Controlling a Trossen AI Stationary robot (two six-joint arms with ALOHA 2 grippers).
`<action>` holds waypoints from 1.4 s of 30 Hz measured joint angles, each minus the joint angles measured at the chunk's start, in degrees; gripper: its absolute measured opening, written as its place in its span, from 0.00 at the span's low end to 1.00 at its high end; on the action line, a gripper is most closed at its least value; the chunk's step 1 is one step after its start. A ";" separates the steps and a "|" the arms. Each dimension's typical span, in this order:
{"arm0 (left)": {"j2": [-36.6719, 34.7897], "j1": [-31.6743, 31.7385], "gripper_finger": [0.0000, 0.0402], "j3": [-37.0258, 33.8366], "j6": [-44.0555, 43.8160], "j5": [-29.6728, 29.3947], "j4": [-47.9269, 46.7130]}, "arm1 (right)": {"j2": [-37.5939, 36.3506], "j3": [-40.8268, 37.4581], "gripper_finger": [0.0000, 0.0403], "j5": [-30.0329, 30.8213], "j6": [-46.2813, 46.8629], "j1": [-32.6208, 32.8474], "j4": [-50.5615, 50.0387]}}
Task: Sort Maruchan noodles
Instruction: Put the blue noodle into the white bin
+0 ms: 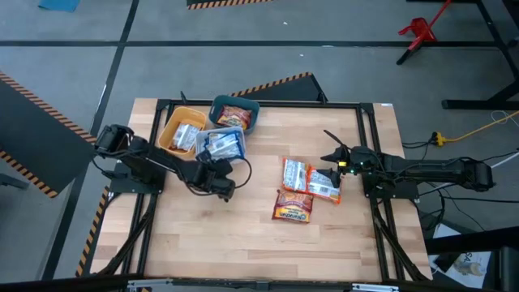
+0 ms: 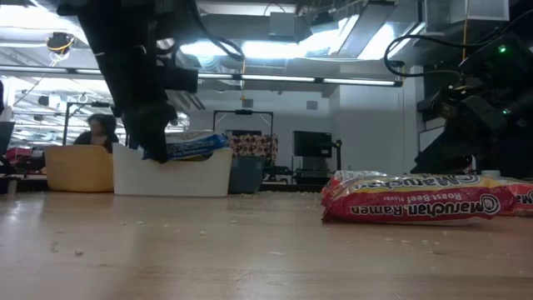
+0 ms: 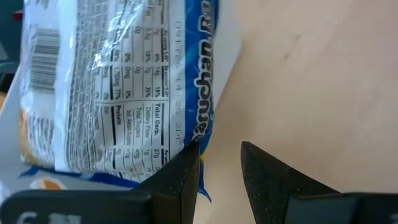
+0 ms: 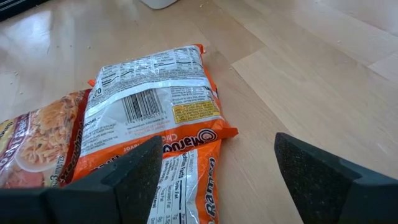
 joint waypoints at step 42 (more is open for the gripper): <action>-7.98 7.26 0.28 7.55 11.62 -4.94 -2.93 | 0.02 0.04 0.74 0.11 -0.02 -0.02 -0.15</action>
